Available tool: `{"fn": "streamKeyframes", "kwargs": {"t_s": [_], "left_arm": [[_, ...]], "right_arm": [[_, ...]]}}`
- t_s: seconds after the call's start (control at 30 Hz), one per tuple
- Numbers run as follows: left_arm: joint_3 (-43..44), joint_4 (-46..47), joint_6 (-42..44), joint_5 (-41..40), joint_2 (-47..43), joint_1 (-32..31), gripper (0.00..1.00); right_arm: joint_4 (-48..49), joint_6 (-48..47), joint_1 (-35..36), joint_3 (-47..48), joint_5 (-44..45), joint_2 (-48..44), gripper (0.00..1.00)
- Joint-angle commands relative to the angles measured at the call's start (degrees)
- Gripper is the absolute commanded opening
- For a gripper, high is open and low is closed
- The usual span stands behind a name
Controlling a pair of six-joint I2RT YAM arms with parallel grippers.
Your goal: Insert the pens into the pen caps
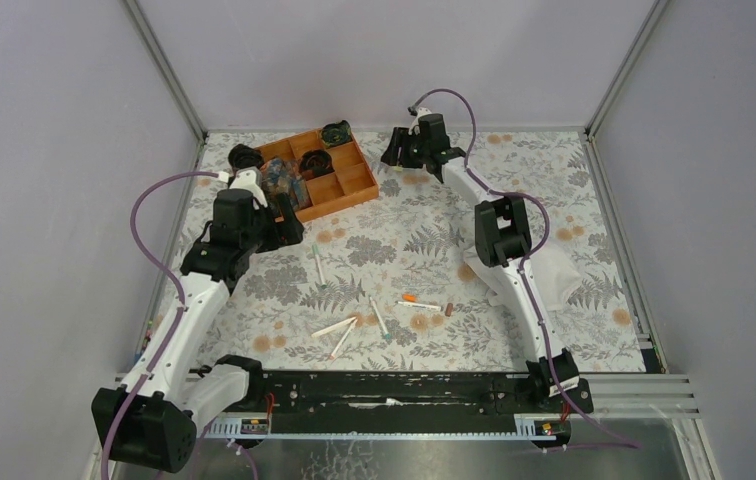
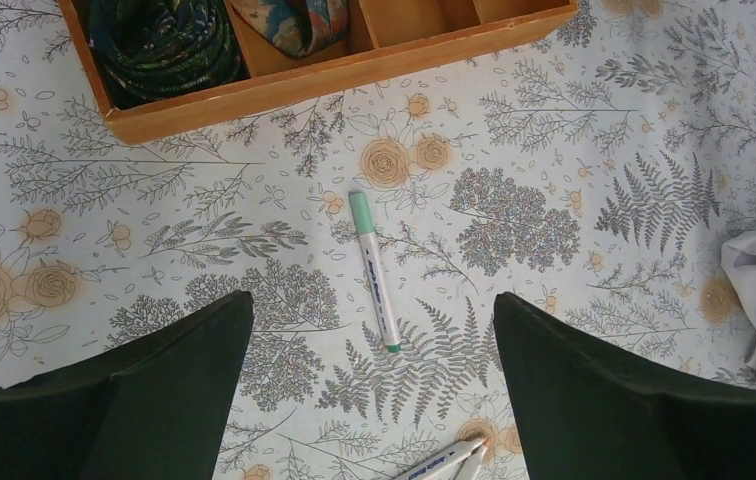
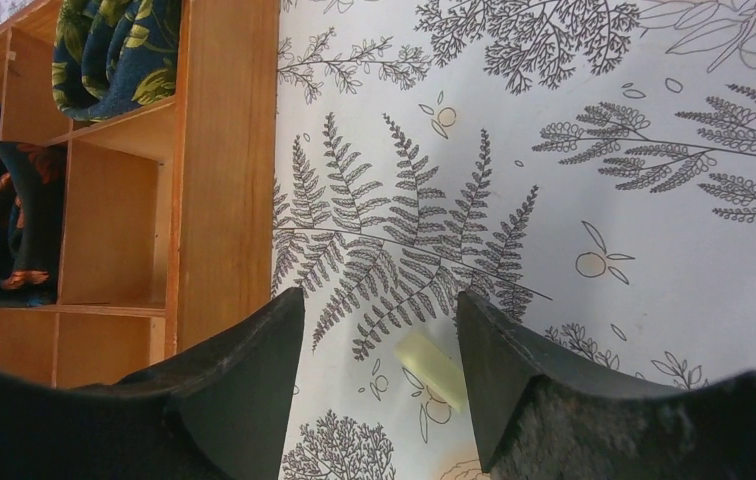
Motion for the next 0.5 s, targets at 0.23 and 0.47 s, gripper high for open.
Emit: {"fn": "streamKeyframes", "kwargs": {"t_s": [0.23, 0.47], "left_arm": [[-1.8, 0.4, 1.2, -0.5, -1.4, 1.0, 0.90], [-3.4, 1.7, 0.6, 0.7, -1.9, 1.2, 0.90]], "right_arm": [[-2.4, -0.5, -0.8, 0.4, -7.5, -1.4, 0.63], [-3.3, -3.8, -0.8, -8.6, -9.2, -8.2, 0.61]]}}
